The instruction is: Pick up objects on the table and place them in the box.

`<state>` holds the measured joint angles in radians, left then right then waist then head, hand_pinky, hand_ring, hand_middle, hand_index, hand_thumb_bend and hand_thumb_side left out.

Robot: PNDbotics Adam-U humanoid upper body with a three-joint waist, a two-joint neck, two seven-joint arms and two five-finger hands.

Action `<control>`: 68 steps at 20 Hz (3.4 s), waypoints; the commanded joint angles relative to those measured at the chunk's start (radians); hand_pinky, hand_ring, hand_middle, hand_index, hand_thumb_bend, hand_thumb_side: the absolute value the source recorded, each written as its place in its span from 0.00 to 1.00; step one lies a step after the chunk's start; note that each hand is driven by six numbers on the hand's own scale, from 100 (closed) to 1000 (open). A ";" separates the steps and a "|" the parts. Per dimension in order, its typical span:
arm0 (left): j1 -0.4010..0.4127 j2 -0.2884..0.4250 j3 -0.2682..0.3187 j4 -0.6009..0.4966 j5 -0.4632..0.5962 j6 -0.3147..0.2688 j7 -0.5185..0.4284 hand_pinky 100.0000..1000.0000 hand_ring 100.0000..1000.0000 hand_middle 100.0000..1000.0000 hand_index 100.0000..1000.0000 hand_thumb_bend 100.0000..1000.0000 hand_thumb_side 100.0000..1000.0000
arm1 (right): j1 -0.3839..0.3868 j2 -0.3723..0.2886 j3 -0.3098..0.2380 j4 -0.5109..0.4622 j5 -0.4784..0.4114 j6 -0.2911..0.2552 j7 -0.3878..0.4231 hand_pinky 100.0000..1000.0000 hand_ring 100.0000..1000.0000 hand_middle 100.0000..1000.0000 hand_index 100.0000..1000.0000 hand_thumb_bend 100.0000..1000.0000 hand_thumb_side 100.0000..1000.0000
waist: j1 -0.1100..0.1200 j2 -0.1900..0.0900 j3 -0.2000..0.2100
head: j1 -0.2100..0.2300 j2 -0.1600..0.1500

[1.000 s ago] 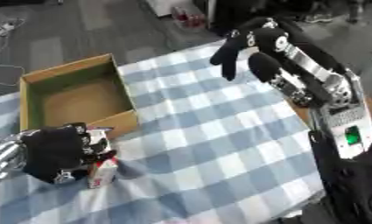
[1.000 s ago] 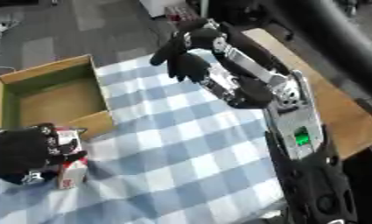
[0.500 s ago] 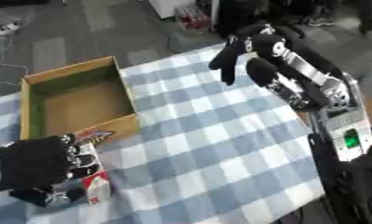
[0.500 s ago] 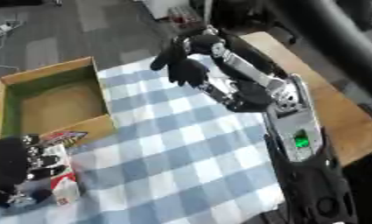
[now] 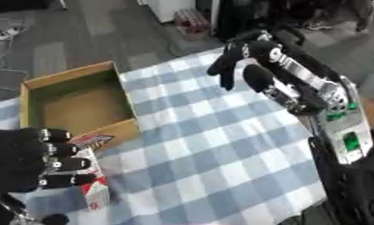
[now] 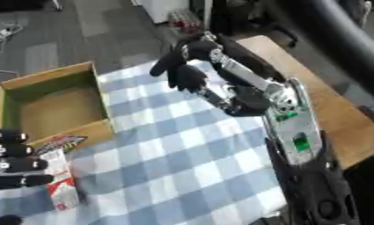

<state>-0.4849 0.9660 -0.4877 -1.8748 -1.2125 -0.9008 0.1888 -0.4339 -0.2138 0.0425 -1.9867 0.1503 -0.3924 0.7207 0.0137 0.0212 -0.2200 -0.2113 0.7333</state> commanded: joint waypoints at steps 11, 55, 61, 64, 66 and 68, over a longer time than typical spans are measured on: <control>-0.133 -0.028 -0.180 0.116 -0.057 -0.006 -0.250 0.87 0.92 0.98 0.97 0.39 0.75 | -0.039 0.011 0.027 -0.013 -0.007 -0.186 0.186 0.39 0.35 0.40 0.71 0.00 1.00 | 0.014 -0.005 -0.046 | 0.020 -0.018; 0.004 0.171 0.032 0.028 -0.176 -0.006 0.279 0.00 0.00 0.14 0.35 0.00 0.58 | -0.031 0.002 0.016 -0.013 0.000 -0.181 0.186 0.38 0.34 0.40 0.71 0.00 1.00 | 0.016 -0.006 -0.028 | 0.058 -0.027; -0.070 0.105 0.038 0.171 -0.221 -0.006 0.238 0.00 0.00 0.15 0.35 0.00 0.58 | -0.033 0.005 0.020 -0.013 0.000 -0.180 0.186 0.38 0.34 0.40 0.71 0.00 1.00 | 0.015 -0.006 -0.033 | 0.058 -0.038; -0.113 0.078 0.060 0.255 -0.266 -0.006 0.274 0.00 0.00 0.16 0.35 0.00 0.58 | -0.036 0.010 0.022 -0.013 0.000 -0.180 0.186 0.38 0.34 0.40 0.71 0.00 1.00 | 0.016 -0.005 -0.037 | 0.065 -0.043; -0.134 0.059 0.068 0.309 -0.322 -0.006 0.307 0.00 0.00 0.17 0.35 0.00 0.58 | -0.043 0.017 0.024 -0.013 0.000 -0.182 0.186 0.38 0.35 0.40 0.70 0.00 1.00 | 0.017 -0.005 -0.047 | 0.076 -0.070; -0.167 0.022 0.089 0.387 -0.405 0.012 0.341 0.00 0.00 0.18 0.36 0.00 0.59 | -0.050 0.026 0.024 -0.013 -0.002 -0.183 0.186 0.38 0.35 0.40 0.69 0.00 1.00 | 0.017 -0.004 -0.056 | 0.076 -0.111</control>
<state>-0.6343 0.9845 -0.4283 -1.5189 -1.5778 -0.8236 0.4371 -0.4663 -0.1919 0.0675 -1.9866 0.1500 -0.3891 0.7240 0.0315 0.0260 -0.2771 -0.1416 0.6553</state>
